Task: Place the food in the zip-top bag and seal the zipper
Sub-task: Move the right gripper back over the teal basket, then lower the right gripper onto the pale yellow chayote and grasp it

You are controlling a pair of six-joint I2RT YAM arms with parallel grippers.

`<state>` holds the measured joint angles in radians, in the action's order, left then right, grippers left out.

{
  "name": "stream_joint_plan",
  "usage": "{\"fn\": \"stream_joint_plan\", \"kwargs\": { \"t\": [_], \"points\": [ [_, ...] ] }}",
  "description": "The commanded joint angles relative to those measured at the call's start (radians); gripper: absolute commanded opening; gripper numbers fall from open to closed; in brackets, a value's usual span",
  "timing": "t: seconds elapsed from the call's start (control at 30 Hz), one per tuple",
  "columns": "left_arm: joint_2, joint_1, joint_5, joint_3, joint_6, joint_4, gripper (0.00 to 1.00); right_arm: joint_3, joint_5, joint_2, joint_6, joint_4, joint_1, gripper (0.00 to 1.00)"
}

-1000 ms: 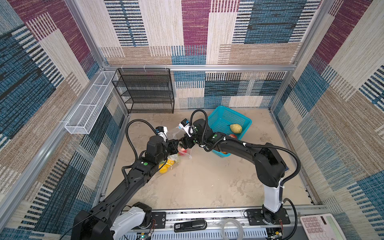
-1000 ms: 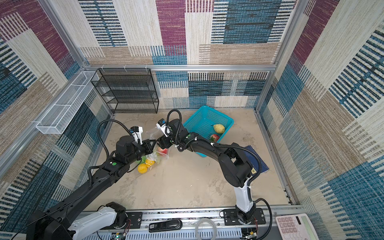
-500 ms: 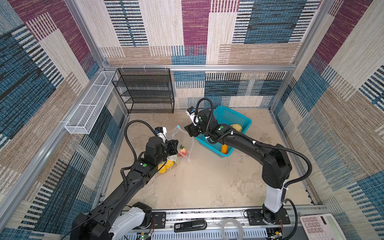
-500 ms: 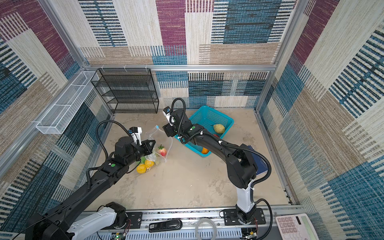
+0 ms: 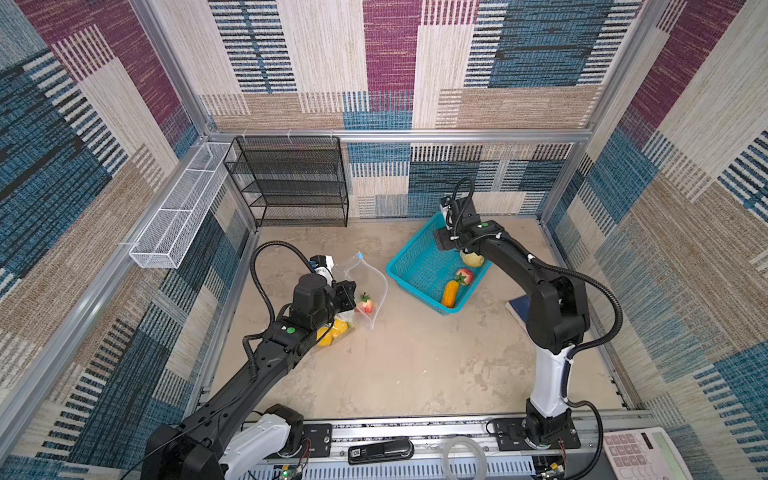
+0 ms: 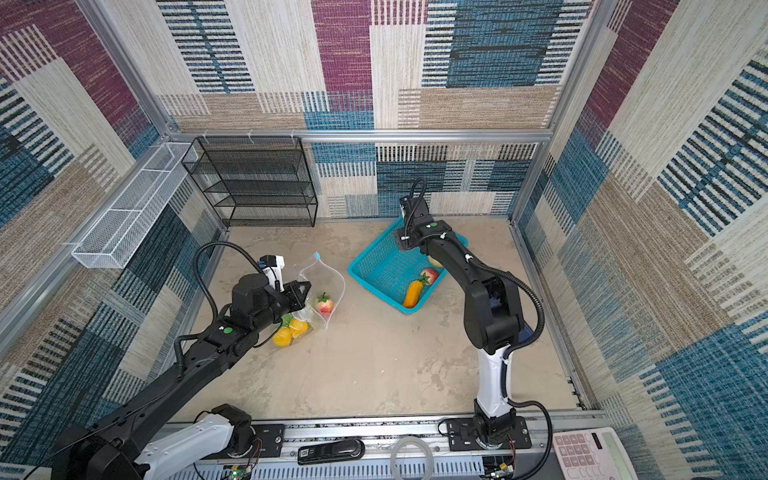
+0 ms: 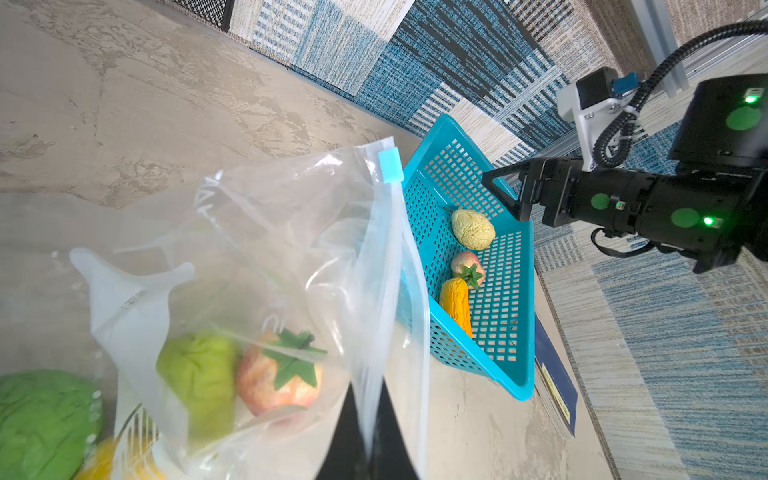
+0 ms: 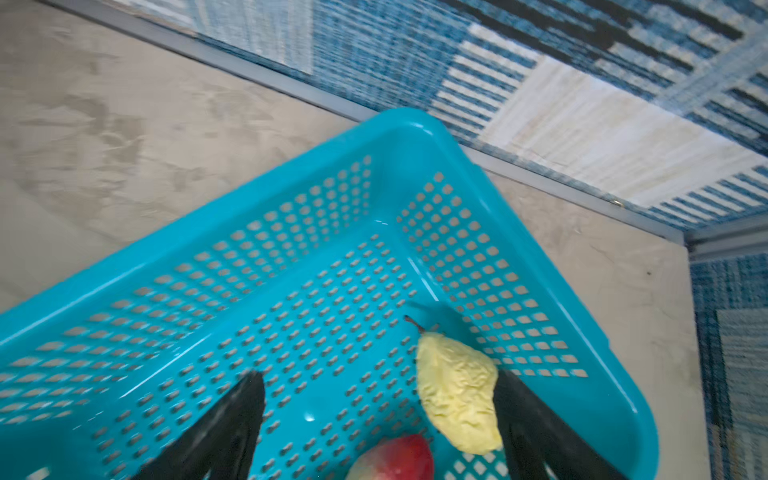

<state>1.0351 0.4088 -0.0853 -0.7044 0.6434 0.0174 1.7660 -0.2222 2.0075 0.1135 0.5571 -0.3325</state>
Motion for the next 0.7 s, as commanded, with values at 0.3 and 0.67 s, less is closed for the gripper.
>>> {"fn": "stream_joint_plan", "kwargs": {
  "t": [0.3,0.67],
  "points": [
    [-0.001,0.001,0.004,0.001,-0.017,-0.019,0.00,0.089,0.093,0.131,-0.014,0.076,0.145,0.89],
    [0.001,0.001,0.007,0.003,-0.013,-0.023,0.00,-0.013,0.190,0.140,-0.086,0.058,0.149,0.86]
  ]
}}
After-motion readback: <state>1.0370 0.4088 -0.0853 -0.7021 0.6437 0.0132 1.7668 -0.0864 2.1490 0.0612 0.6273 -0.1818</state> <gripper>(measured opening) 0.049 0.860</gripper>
